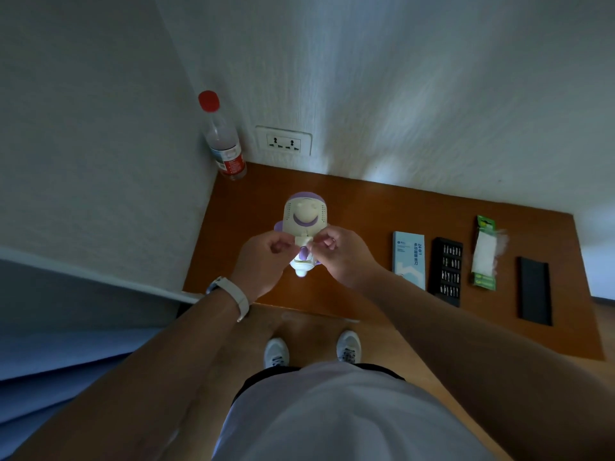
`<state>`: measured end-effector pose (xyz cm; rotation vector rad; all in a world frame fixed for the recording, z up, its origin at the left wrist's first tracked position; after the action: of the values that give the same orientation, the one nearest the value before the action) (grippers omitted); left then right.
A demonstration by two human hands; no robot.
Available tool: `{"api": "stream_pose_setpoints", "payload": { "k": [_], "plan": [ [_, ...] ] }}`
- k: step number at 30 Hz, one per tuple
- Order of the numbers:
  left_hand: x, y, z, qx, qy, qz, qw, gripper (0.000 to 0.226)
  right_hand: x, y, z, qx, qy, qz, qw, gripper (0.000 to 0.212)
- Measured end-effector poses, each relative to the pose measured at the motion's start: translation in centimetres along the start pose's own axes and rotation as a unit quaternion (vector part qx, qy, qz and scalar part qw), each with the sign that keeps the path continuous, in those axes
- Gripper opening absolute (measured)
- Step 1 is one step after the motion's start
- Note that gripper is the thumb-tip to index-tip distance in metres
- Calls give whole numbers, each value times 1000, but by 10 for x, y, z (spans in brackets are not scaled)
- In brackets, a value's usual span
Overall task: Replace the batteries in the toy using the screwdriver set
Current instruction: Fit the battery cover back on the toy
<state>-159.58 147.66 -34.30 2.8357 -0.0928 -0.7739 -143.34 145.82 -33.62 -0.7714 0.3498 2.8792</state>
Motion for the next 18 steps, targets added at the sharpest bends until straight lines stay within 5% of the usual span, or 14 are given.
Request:
{"api": "stream_pose_setpoints", "payload": {
  "k": [18],
  "plan": [
    [3,6,-11,102,-42,-5,994,35,1,2,-2,-15,40,6,999,20]
  ]
}}
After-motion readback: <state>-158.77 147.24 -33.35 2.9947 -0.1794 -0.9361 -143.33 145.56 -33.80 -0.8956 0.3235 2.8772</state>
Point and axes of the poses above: each hand's wrist, its own y-axis away from the middle knuckle, its own x-axis out of the palm, z = x × y, the point moved 6 cm from there along -y, towards the middle knuckle, and after that the axes turned 14 degrees about -z, right-handed, at the moved point
